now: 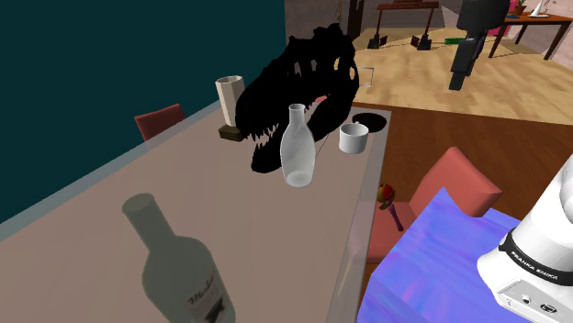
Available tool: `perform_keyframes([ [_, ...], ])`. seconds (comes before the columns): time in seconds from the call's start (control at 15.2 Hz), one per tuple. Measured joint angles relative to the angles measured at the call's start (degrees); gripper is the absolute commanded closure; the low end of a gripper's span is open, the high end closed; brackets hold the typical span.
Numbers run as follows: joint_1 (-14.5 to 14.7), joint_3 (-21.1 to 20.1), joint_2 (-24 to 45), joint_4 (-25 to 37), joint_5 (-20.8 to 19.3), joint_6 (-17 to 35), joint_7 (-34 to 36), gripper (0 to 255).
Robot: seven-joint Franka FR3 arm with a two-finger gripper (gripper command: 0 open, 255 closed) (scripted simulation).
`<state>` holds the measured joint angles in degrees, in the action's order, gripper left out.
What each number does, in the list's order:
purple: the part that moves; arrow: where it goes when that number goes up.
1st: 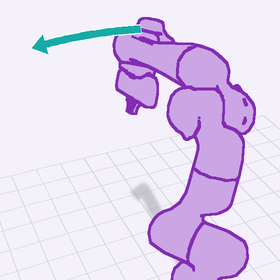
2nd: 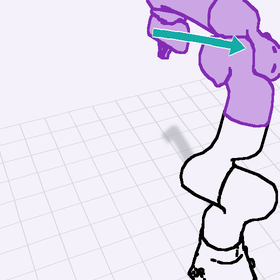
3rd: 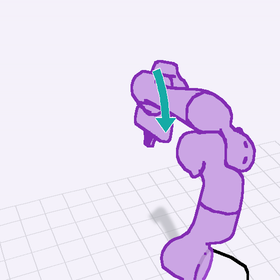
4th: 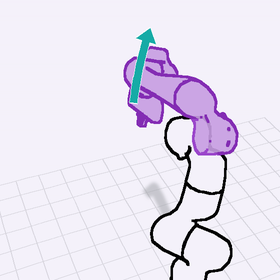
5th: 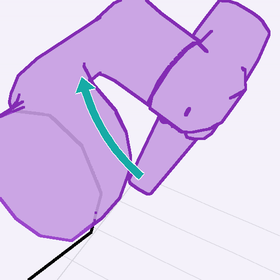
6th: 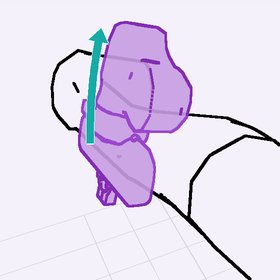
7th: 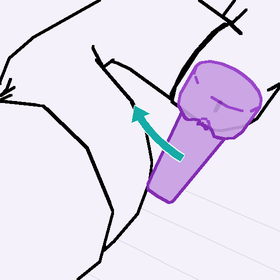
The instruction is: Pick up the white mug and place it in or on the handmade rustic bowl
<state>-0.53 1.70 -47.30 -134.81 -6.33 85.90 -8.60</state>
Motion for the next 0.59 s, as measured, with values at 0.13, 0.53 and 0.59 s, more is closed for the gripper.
perform_keyframes([
  [0.13, 0.0, 0.1, 0.6, -0.4, -0.1, 1.0, -0.1, 0],
  [0.53, 0.9, 0.6, 9.2, -1.8, 0.3, 11.1, -0.1, 0],
  [0.59, 1.0, 0.8, 10.9, -2.3, 0.3, 13.4, -0.3, 0],
])
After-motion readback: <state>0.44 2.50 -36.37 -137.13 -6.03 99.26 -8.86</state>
